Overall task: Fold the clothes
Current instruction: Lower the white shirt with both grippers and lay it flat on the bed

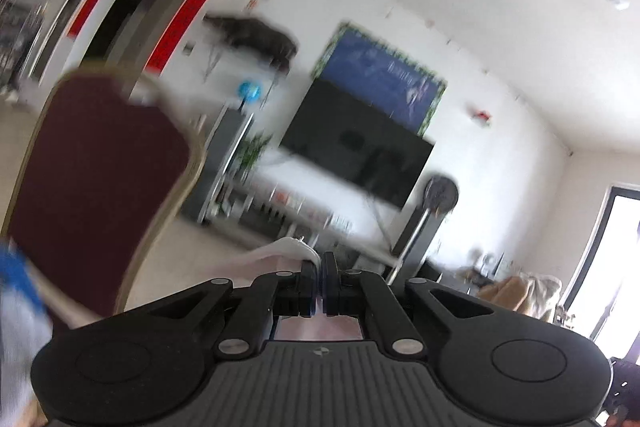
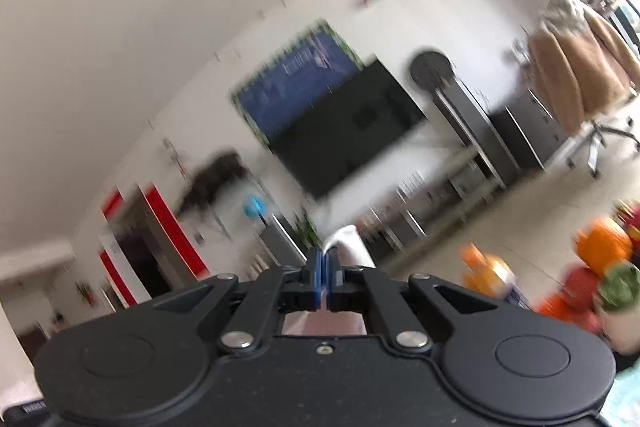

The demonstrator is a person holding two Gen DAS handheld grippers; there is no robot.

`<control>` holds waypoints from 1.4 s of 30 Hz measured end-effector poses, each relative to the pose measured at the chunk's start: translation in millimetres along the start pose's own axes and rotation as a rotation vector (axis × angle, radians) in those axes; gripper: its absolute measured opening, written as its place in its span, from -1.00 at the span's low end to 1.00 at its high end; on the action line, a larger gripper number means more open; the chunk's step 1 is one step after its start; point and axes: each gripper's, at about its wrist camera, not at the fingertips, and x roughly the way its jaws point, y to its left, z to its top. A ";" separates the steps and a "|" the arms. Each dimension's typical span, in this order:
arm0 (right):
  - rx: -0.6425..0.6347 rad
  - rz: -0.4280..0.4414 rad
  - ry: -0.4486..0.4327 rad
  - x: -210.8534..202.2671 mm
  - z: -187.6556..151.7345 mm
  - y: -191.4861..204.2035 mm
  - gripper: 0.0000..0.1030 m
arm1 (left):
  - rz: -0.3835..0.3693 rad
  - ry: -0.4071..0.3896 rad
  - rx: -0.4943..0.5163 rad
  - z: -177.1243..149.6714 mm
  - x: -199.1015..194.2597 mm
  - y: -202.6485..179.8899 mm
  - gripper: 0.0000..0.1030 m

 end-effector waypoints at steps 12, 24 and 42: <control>0.118 -0.405 0.571 1.6 -226.3 -133.1 -0.96 | 0.403 0.534 -0.211 -217.5 36.0 142.9 -1.00; 0.080 -0.390 0.571 0.6 -206.7 -113.9 -0.96 | 0.341 0.411 -0.130 -171.9 -2.5 101.0 -1.00; -0.007 -0.466 0.765 -18.6 -238.8 -131.8 -0.85 | 0.515 0.656 -0.008 -226.3 1.1 122.9 -0.58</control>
